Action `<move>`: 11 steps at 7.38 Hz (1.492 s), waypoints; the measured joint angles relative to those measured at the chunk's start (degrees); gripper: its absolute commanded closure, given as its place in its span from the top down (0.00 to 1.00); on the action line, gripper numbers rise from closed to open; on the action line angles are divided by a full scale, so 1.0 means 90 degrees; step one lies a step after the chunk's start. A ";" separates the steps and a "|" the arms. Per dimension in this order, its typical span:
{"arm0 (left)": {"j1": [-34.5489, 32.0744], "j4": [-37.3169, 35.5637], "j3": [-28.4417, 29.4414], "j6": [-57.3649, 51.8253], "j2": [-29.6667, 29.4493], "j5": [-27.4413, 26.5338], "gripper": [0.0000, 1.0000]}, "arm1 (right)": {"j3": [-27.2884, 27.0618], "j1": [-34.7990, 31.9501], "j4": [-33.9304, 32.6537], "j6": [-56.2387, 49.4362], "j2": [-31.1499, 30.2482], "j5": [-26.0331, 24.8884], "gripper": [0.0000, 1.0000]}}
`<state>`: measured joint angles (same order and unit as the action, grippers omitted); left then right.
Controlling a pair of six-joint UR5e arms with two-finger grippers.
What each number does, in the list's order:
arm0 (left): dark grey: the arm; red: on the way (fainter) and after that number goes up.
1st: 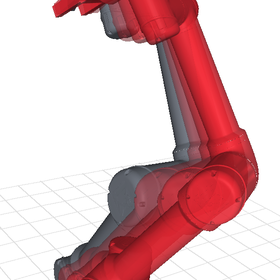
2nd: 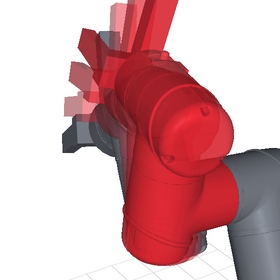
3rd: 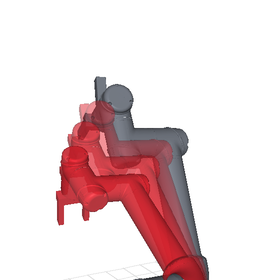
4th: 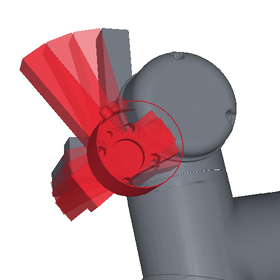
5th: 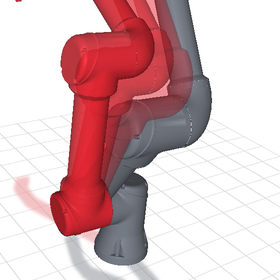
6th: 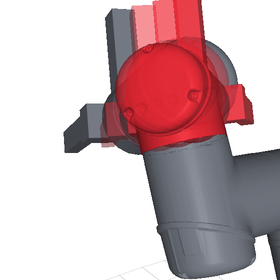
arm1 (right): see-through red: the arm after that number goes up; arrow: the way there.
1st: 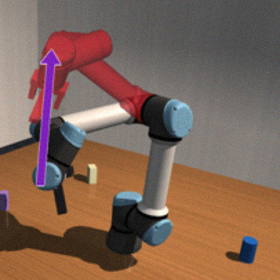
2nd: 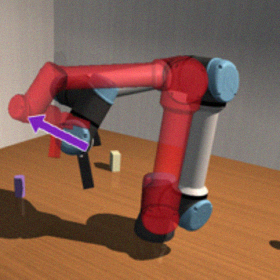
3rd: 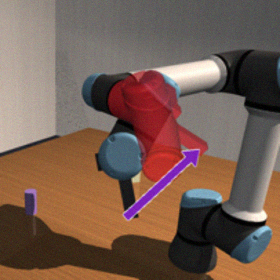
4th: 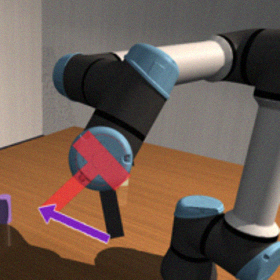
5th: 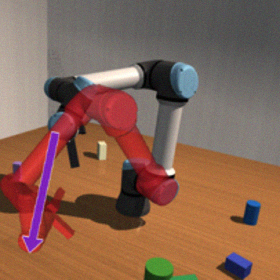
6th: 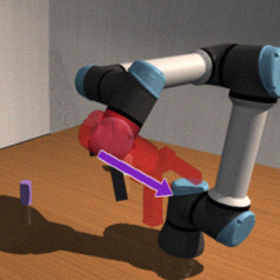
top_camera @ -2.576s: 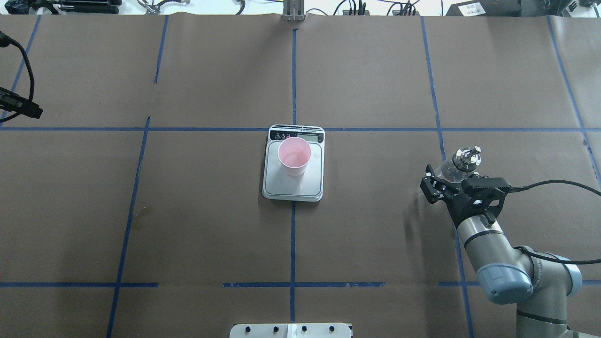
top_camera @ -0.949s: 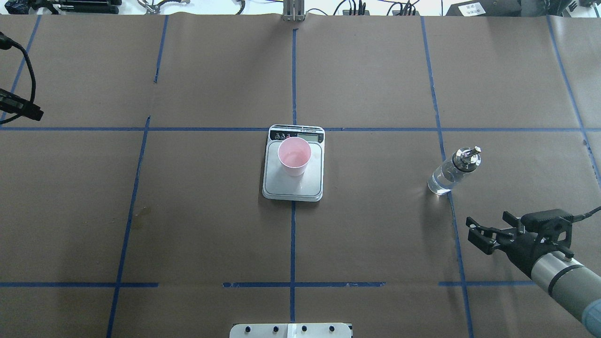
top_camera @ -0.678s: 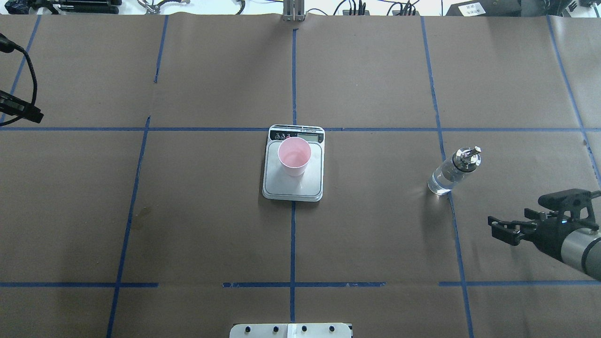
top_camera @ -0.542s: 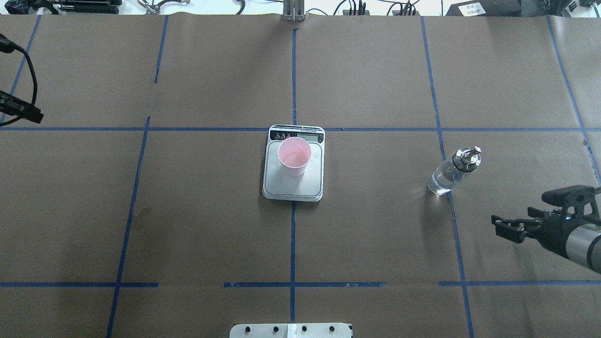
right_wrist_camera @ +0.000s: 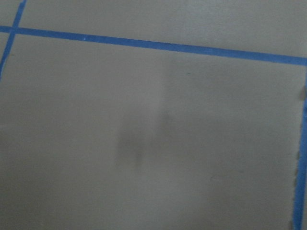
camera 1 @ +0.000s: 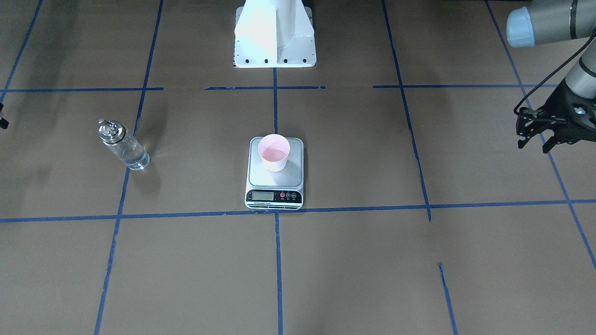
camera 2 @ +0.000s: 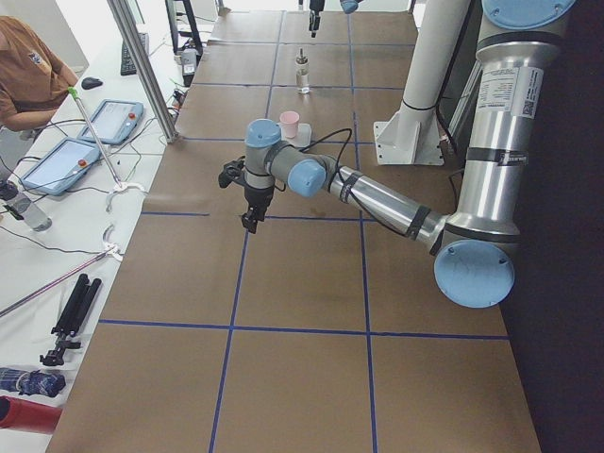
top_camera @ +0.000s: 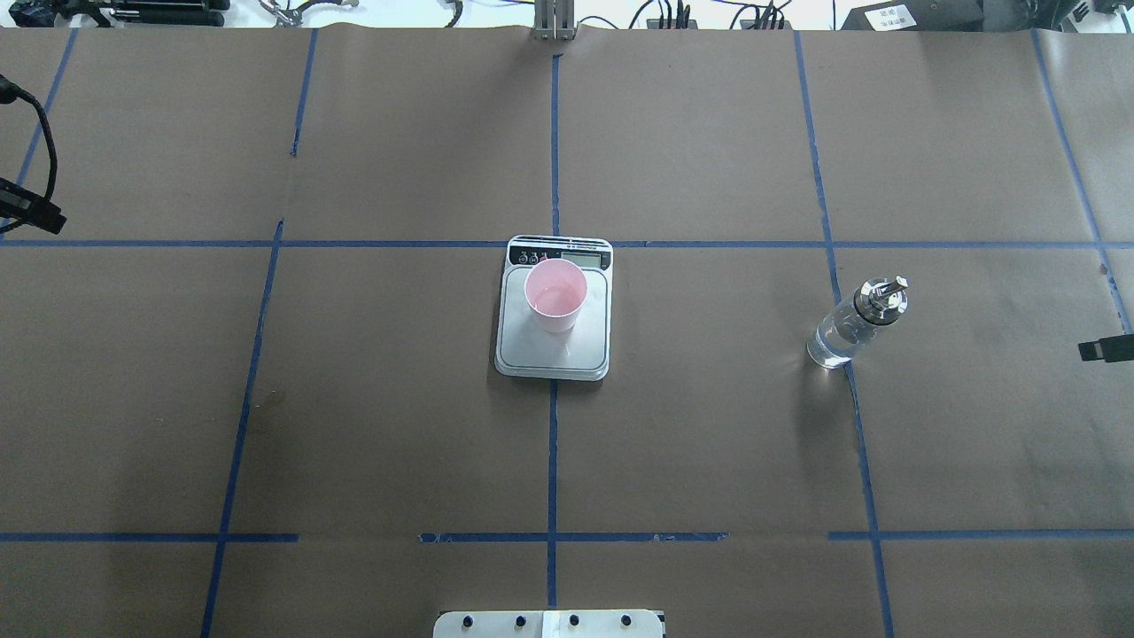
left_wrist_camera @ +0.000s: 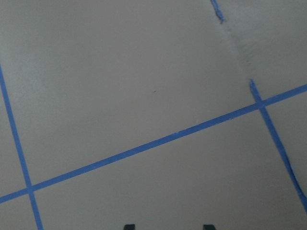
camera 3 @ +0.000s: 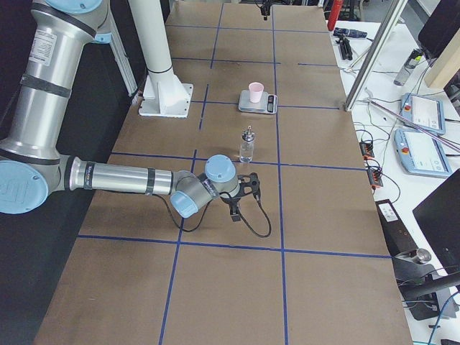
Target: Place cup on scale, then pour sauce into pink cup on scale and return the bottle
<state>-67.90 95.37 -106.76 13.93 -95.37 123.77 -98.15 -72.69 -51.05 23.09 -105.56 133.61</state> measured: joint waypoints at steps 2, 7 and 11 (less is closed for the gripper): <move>-0.0741 0.0247 0.0893 -0.0807 -0.0051 0.0870 0.57 | -0.0018 -0.0968 -0.2523 -0.2458 0.0752 0.0160 1.00; -0.2047 0.0254 0.1440 -0.1696 0.0260 0.1573 1.00 | -0.0164 -0.2062 -0.5987 -0.5032 0.1727 -0.0022 1.00; -0.2099 0.0337 0.0954 -0.1793 0.0619 0.1262 1.00 | -0.0180 -0.2064 -0.5980 -0.4843 0.1491 0.0031 1.00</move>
<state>-86.79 98.40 -98.18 -2.21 -89.80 135.13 -99.76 -91.27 -104.87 -20.50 -92.14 133.89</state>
